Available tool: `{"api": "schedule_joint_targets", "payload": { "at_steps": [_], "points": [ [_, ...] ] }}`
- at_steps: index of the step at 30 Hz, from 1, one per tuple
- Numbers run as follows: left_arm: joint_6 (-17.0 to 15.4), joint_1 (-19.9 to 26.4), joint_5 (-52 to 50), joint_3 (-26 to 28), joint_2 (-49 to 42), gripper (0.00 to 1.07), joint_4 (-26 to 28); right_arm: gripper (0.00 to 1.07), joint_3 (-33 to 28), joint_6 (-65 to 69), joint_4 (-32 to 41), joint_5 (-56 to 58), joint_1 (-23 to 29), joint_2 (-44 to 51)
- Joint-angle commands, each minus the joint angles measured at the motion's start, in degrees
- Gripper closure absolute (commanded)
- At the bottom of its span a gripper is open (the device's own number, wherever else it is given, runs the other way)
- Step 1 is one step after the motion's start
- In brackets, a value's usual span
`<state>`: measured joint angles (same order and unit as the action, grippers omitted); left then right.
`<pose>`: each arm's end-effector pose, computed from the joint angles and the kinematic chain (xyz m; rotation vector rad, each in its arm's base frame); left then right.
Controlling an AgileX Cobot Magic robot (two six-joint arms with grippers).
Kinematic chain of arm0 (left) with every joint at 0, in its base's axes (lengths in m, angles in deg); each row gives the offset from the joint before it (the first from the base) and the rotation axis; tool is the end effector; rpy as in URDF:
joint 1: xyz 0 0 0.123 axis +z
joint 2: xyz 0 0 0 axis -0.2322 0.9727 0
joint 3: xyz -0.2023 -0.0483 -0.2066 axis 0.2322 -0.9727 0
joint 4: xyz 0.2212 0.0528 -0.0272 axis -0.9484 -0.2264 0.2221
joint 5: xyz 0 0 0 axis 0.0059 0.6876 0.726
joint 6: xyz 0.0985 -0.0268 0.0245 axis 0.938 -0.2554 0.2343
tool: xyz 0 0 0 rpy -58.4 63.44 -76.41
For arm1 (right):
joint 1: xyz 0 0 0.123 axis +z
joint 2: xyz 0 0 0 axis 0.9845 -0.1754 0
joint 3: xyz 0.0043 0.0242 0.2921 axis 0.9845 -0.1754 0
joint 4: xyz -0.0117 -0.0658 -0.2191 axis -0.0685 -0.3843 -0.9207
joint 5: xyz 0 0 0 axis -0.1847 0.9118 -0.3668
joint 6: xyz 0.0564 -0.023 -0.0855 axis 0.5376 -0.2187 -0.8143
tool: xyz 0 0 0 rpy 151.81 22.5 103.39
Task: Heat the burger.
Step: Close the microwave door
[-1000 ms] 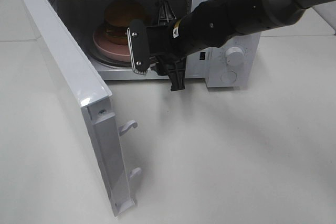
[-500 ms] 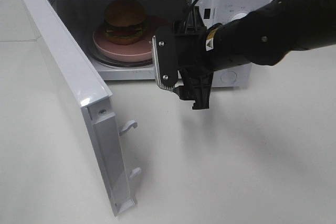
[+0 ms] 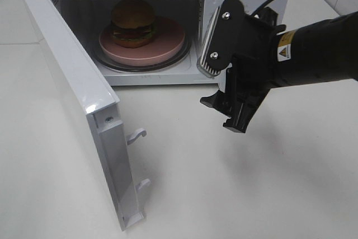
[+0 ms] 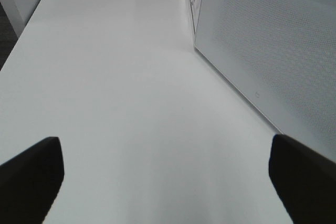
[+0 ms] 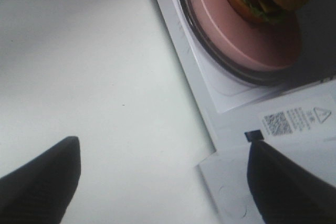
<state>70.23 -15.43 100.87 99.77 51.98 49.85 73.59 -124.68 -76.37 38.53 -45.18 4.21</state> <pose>-0.0247 -0.0020 0.2618 0.0175 2.0449 -0.0703 0.2364 0.1634 0.2420 -1.3865 1.7206 -0.0839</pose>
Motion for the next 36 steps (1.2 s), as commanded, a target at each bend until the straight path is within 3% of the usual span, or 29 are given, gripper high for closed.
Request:
{"api": "schedule_joint_targets", "payload": {
  "at_steps": [1,9,19,36],
  "points": [
    [-0.1,0.2,-1.0,-0.1,-0.6,0.09,0.1,0.29,-0.6,7.3,0.2,4.1,-0.2,2.8],
    [-0.1,0.2,-1.0,-0.1,-0.6,0.09,0.1,0.29,-0.6,23.9,0.1,20.4,-0.2,10.9],
    [-0.1,0.2,-1.0,-0.1,-0.6,0.09,0.1,0.29,-0.6,31.9,0.1,39.0,-0.2,16.7],
    [-0.1,0.2,-1.0,-0.1,-0.6,0.09,0.1,0.31,-1.1,34.8,1.3,51.7,-0.1,28.4]
  ]
}}
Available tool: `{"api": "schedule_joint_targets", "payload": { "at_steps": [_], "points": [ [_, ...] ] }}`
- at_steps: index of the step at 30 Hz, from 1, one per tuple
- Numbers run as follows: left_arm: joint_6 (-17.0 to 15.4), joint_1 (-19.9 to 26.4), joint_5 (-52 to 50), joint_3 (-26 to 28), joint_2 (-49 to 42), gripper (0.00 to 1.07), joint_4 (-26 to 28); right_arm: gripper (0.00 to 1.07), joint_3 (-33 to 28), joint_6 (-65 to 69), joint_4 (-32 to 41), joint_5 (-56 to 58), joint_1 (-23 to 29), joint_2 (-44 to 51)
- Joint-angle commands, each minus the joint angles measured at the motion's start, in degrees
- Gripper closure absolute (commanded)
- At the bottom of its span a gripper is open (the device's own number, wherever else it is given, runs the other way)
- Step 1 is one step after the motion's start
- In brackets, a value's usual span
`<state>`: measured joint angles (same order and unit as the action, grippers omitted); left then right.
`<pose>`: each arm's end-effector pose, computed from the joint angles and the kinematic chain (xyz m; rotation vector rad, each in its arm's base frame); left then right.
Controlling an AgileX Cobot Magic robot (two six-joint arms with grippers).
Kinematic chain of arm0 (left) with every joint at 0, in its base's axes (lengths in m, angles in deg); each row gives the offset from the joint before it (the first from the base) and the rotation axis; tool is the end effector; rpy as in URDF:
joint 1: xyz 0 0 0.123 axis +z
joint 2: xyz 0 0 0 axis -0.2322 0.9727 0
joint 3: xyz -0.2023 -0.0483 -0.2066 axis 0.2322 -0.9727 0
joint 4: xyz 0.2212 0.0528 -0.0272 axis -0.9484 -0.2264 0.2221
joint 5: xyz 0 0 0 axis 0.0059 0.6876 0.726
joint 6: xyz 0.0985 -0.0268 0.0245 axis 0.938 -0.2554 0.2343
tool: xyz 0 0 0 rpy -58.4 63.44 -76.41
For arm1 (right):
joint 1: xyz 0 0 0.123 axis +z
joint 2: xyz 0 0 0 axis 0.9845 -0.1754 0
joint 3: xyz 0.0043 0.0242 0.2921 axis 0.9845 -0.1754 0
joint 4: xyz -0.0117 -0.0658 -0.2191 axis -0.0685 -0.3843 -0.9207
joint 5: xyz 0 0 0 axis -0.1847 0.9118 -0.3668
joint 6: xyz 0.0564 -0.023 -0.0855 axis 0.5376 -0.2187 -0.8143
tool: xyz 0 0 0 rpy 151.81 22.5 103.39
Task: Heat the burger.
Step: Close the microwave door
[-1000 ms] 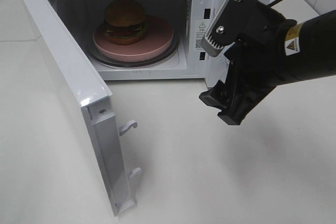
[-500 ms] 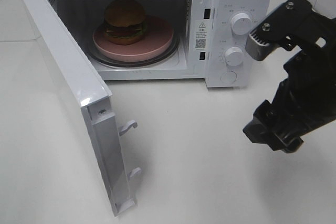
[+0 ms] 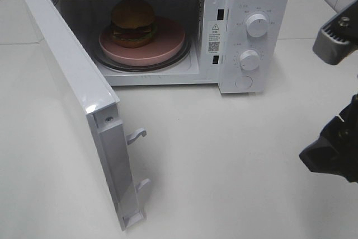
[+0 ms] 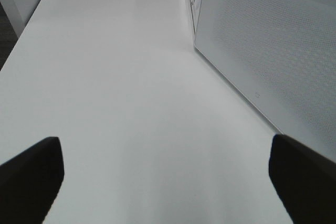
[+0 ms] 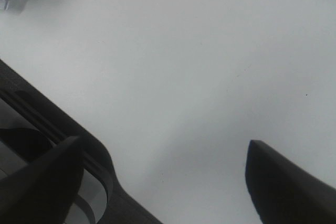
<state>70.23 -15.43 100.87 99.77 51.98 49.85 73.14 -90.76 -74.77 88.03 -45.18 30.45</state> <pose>-0.0247 -0.0020 0.2618 0.0175 2.0449 -0.0703 0.1304 0.0821 0.2829 -0.8865 2.4657 0.0927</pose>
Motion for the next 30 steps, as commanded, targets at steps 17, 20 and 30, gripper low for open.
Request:
{"api": "schedule_joint_targets", "payload": {
  "at_steps": [17,20,30],
  "points": [
    [-0.1,0.2,-1.0,-0.1,-0.6,0.09,0.1,0.23,-8.1,1.3,-1.7,1.9,-13.9,27.3],
    [-0.1,0.2,-1.0,-0.1,-0.6,0.09,0.1,0.23,-8.4,2.5,-1.7,1.7,-16.6,30.1],
    [-0.1,0.2,-1.0,-0.1,-0.6,0.09,0.1,0.25,-12.8,6.9,-1.7,0.7,-24.4,39.0]
  ]
}}
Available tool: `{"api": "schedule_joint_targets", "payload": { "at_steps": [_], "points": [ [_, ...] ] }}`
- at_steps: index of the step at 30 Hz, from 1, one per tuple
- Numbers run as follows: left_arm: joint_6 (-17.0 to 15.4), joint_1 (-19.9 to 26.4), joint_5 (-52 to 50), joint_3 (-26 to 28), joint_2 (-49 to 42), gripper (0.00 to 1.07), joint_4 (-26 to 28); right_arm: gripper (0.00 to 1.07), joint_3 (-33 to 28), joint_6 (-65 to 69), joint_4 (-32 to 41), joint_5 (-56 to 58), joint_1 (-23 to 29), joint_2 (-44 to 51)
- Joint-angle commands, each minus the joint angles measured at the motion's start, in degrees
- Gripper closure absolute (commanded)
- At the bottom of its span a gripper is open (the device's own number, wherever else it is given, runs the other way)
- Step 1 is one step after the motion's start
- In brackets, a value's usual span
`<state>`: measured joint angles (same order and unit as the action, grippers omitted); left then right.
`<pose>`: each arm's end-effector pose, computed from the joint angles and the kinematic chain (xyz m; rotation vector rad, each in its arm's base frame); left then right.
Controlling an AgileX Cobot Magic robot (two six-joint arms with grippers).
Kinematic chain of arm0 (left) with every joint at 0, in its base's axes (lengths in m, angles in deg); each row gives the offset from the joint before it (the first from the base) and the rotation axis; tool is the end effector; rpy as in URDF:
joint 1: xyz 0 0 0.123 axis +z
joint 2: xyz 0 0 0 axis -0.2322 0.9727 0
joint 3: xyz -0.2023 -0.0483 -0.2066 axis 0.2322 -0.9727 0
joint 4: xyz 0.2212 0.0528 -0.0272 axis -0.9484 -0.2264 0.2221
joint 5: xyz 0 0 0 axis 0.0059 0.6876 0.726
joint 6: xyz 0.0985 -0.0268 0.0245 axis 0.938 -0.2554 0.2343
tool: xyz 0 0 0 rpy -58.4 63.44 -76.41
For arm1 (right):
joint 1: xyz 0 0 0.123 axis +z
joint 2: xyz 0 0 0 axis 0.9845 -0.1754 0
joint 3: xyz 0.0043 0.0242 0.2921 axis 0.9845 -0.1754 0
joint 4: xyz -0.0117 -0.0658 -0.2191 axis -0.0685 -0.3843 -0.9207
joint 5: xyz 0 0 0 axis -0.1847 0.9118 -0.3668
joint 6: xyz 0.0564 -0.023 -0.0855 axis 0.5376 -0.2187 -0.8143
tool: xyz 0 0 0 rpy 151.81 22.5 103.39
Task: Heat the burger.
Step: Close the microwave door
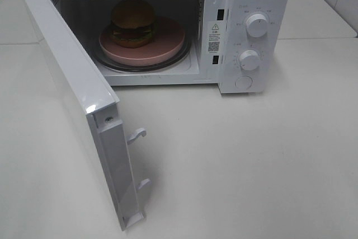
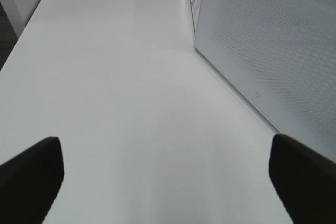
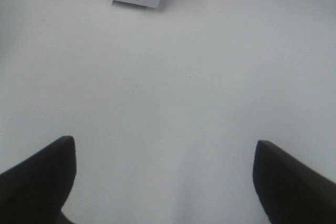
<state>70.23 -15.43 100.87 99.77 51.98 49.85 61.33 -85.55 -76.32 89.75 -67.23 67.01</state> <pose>-0.0247 -0.0020 0.2618 0.0175 2.0449 -0.0703 0.0385 -0.0008 0.2801 -0.2242 2.2033 0.0116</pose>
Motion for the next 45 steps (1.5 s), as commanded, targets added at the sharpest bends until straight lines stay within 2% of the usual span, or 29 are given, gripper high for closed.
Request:
{"api": "schedule_joint_targets", "payload": {
  "at_steps": [1,8,10,22,45],
  "points": [
    [-0.1,0.2,-1.0,-0.1,-0.6,0.09,0.1,0.26,-1.0,1.7,-0.1,-1.0,-4.0,4.4],
    [-0.1,0.2,-1.0,-0.1,-0.6,0.09,0.1,0.28,-1.1,1.5,-0.1,0.2,-6.4,9.1],
    [-0.1,0.2,-1.0,-0.1,-0.6,0.09,0.1,0.29,-1.9,2.1,-0.1,2.1,-7.6,13.2],
    [-0.1,0.2,-1.0,-0.1,-0.6,0.09,0.1,0.32,-2.4,1.9,-0.1,2.5,-8.2,22.5],
    [0.0,0.2,-1.0,-0.1,-0.6,0.09,0.1,0.32,-2.4,1.9,-0.1,2.5,-8.2,22.5]
  ]
}}
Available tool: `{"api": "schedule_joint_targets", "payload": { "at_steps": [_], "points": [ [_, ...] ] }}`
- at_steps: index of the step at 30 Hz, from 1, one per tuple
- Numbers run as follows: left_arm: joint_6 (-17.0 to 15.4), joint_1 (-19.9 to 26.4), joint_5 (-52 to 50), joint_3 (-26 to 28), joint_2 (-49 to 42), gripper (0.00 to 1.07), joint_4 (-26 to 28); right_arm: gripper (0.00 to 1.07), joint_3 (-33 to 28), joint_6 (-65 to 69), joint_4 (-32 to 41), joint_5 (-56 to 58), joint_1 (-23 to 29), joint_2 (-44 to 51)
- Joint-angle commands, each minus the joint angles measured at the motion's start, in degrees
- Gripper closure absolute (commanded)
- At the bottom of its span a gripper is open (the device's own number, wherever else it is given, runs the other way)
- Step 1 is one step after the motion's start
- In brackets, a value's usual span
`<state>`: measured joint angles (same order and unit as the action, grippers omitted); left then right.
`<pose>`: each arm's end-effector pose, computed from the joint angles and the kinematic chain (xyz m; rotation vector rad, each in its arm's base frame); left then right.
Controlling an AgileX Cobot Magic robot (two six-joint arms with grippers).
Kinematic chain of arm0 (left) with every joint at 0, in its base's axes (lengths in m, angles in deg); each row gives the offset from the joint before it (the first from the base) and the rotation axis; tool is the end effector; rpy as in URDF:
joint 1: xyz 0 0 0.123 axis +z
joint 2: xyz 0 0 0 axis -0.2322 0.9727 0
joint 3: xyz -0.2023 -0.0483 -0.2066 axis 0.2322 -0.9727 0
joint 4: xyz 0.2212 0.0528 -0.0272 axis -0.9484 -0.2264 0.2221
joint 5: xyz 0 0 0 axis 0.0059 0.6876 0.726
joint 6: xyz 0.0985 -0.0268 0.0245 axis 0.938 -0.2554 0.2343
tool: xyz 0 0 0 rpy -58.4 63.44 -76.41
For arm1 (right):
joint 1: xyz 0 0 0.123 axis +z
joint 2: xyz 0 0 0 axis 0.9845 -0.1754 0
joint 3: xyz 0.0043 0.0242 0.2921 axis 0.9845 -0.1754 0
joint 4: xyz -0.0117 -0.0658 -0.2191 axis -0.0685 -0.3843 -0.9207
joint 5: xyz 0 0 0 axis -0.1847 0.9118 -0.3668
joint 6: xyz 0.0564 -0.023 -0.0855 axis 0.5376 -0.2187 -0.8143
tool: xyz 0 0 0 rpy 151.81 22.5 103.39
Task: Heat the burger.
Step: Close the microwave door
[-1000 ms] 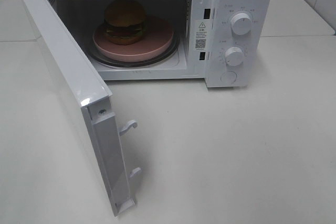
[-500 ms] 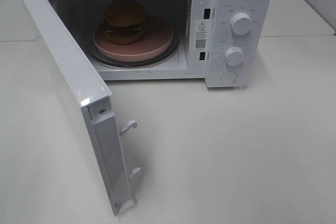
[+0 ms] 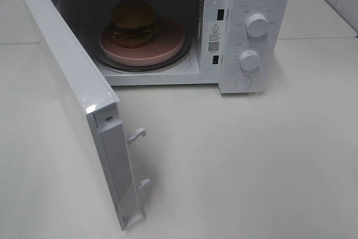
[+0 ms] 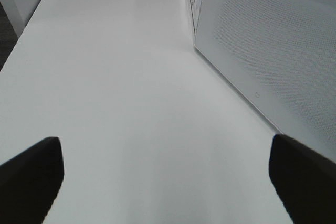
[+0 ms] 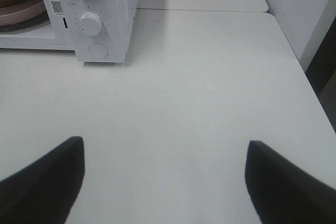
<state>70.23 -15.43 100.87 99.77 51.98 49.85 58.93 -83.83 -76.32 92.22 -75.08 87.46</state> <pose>-0.0247 -0.0020 0.2618 0.0175 2.0449 -0.0703 -0.0157 -0.0108 0.2676 -0.0136 1.9441 -0.0261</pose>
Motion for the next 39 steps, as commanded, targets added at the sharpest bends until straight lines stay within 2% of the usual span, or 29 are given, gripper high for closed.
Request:
{"api": "schedule_joint_targets", "payload": {
  "at_steps": [1,25,29,35,38,39],
  "points": [
    [0.0,0.2,-1.0,-0.1,-0.6,0.09,0.1,0.32,0.0,0.2,-0.1,0.1,-0.3,2.0],
    [-0.5,0.2,-1.1,0.1,-0.6,0.09,0.2,0.32,0.0,0.2,-0.1,0.1,-0.3,2.0],
    [-1.7,0.2,-3.0,1.1,-0.3,0.09,1.7,0.32,0.0,0.2,-0.1,0.1,-0.3,2.0],
    [-1.8,0.2,-12.5,1.7,2.7,0.1,3.8,0.32,0.0,0.2,-0.1,0.1,-0.3,2.0],
    [-1.8,0.2,-15.4,1.7,5.0,0.15,3.7,0.32,0.0,0.2,-0.1,0.1,-0.3,2.0],
    [-1.8,0.2,-17.0,1.7,6.8,0.25,3.6,0.32,0.0,0.2,-0.1,0.1,-0.3,2.0]
  ]
}}
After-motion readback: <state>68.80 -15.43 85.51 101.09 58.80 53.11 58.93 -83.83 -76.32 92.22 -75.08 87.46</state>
